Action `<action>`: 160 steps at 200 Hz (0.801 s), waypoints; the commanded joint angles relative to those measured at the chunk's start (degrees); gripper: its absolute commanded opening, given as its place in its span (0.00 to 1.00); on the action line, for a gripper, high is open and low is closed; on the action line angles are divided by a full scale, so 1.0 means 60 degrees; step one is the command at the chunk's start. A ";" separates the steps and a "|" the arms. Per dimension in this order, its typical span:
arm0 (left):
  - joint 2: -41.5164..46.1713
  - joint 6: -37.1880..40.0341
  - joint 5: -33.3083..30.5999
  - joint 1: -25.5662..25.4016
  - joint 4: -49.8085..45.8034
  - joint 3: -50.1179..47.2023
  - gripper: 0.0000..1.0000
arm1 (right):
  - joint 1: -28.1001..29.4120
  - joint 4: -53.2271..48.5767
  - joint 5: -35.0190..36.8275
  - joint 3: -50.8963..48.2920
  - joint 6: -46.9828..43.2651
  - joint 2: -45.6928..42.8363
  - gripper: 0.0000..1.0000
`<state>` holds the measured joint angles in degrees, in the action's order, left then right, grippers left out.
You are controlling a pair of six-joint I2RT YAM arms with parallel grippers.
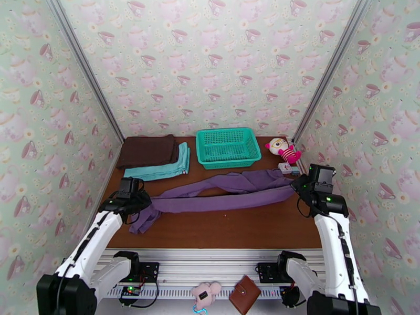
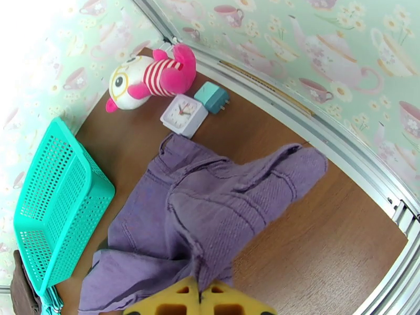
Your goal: Fold and stack the trousers
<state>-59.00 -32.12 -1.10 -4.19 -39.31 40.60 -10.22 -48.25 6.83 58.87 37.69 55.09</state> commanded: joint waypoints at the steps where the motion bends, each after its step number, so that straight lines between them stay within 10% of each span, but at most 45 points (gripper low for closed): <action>1: -0.0239 0.0050 0.0332 0.0058 0.0391 -0.0217 0.02 | -0.0055 0.0398 0.0003 -0.0084 -0.0116 0.0018 0.00; 25: 0.0036 -0.0001 0.0486 0.0055 0.0152 -0.0287 0.00 | -0.0055 0.0469 -0.0029 -0.0087 -0.0159 0.0076 0.00; 42: 0.0831 -0.0259 0.1361 -0.0437 0.0013 -0.0423 0.26 | -0.0055 0.0474 -0.0073 -0.0014 -0.0174 0.0175 0.00; 96: 0.2717 -0.4738 -0.0451 -0.5173 0.0586 -0.2178 0.49 | -0.0055 0.0757 -0.0321 -0.0224 -0.0160 0.0294 0.00; 160: 0.0107 -0.5764 -0.1336 -0.5628 0.2908 -0.2468 0.50 | -0.0055 0.0818 -0.0447 -0.0261 -0.0259 0.0354 0.00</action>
<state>-54.83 -62.46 -5.19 -37.41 -28.34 25.21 -10.26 -45.21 4.60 57.82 37.19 57.49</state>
